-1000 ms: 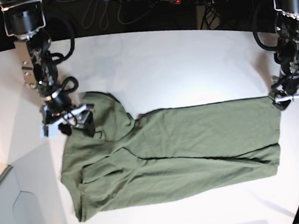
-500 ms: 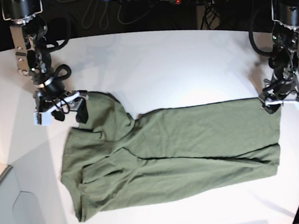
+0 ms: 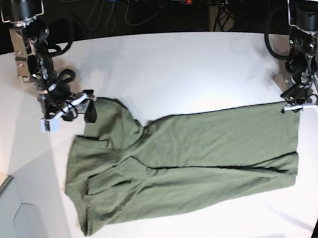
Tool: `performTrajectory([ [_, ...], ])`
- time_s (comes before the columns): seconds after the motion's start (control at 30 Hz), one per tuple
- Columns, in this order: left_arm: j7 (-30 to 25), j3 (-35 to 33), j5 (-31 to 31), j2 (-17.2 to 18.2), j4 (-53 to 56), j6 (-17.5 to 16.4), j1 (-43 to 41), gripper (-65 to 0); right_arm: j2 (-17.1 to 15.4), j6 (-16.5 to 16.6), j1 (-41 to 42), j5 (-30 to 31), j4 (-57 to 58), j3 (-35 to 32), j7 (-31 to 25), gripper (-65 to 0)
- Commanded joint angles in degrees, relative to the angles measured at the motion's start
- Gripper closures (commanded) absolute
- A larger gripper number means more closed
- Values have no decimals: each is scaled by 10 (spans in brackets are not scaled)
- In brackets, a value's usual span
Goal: Layout the t-shirt on the table in an organized manner, then fold the t-shirt properly
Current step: 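Grasp the shirt's shoulder edge with both grippers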
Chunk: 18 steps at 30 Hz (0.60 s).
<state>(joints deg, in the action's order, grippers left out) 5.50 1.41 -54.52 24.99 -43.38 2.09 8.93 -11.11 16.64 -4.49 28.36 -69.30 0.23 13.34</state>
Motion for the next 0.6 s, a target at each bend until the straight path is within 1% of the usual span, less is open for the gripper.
performTrajectory([
  [0.0,14,1,-2,6,-2,2,3,-8,-4,8,12,5,-9,-7,-9,-385],
  [0.03,14,1,-2,6,-2,2,3,-8,-5,8,18,5,-7,-17,-5,-375],
  [0.17,14,1,-2,6,0,2,3,-8,-3,7,32,5,7,-34,16,-373],
  [0.57,14,1,-2,5,0,1,3,-5,-2,5,33,5,69,-37,18,-369],
])
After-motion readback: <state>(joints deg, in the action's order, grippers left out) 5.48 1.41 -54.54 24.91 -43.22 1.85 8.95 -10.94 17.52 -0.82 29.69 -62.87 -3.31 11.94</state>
